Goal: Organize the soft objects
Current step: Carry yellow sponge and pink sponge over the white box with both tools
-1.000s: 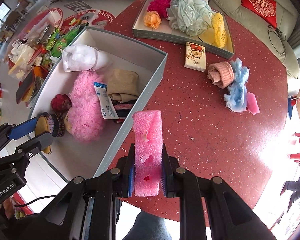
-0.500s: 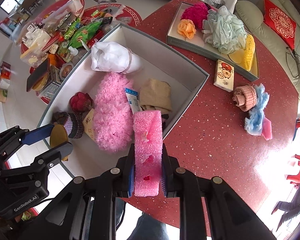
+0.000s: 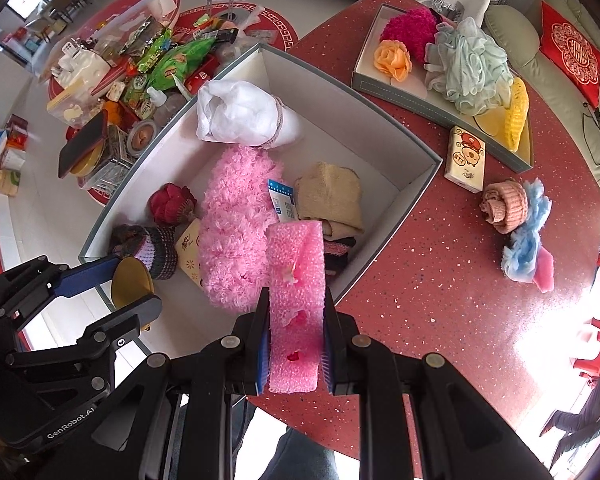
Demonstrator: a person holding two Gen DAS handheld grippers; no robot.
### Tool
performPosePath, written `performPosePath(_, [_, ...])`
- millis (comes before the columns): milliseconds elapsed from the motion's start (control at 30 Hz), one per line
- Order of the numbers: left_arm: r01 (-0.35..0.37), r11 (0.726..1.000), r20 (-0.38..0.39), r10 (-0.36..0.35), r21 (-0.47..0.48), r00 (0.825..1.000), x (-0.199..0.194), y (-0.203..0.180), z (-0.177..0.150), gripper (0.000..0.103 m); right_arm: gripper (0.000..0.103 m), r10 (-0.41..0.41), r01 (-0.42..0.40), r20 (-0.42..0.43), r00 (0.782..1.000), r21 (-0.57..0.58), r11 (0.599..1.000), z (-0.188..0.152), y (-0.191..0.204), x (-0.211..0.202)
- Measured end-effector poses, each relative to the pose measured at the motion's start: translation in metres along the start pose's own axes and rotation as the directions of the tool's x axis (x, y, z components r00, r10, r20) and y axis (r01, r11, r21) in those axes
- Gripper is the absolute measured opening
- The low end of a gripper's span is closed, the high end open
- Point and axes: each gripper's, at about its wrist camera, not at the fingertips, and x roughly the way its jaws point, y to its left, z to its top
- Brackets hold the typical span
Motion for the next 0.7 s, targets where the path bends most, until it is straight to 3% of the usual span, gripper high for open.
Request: performPosePath(700, [-0.007, 1.0, -0.022, 0.007, 0.006, 1.0, 0.009, 0.001, 0.005, 0.048, 0.022, 0.012, -0.012, -0.008, 1.0, 0.01, 1.0, 0.015, 0.0, 0.005])
